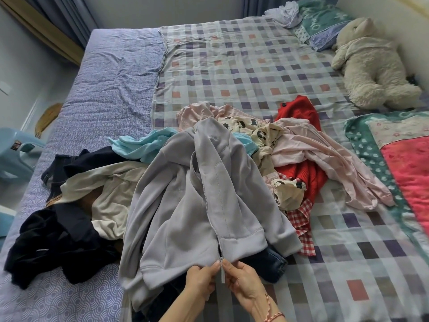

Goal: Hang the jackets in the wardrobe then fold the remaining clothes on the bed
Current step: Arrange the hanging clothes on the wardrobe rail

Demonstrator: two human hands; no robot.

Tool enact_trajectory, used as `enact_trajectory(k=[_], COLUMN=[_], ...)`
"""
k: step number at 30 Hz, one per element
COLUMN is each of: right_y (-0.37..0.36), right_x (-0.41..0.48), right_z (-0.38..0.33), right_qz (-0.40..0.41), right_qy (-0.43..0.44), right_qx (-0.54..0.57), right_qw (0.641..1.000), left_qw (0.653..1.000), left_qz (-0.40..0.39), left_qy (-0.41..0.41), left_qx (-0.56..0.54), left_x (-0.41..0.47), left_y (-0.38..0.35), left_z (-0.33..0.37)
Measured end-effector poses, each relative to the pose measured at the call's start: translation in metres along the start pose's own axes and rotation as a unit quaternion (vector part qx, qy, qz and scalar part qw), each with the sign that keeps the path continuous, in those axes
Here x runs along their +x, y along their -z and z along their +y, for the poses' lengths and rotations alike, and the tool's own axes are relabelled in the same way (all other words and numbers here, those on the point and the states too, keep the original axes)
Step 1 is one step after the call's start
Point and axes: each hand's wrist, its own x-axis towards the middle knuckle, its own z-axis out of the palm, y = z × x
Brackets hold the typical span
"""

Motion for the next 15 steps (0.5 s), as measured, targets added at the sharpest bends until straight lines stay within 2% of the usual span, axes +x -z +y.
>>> enact_trajectory(k=[7,10,15], right_y=[-0.007,-0.009,-0.007], right_x=[-0.008,-0.009,-0.009], right_z=[0.008,0.003,-0.011], right_qz=[0.027,0.042,0.049], right_qy=[-0.024,-0.030,-0.016], right_qx=[-0.049,-0.085,-0.066], right_qw=[0.998,0.995,0.997], left_qw=[0.999,0.999,0.999], left_qz=[0.004,0.007,0.018], left_qy=[0.037,0.025,0.020], left_qx=[0.020,0.038,0.031], left_x=[0.010,0.013,0.017], left_y=[0.014,0.010,0.008], left_z=[-0.019,-0.021,-0.019])
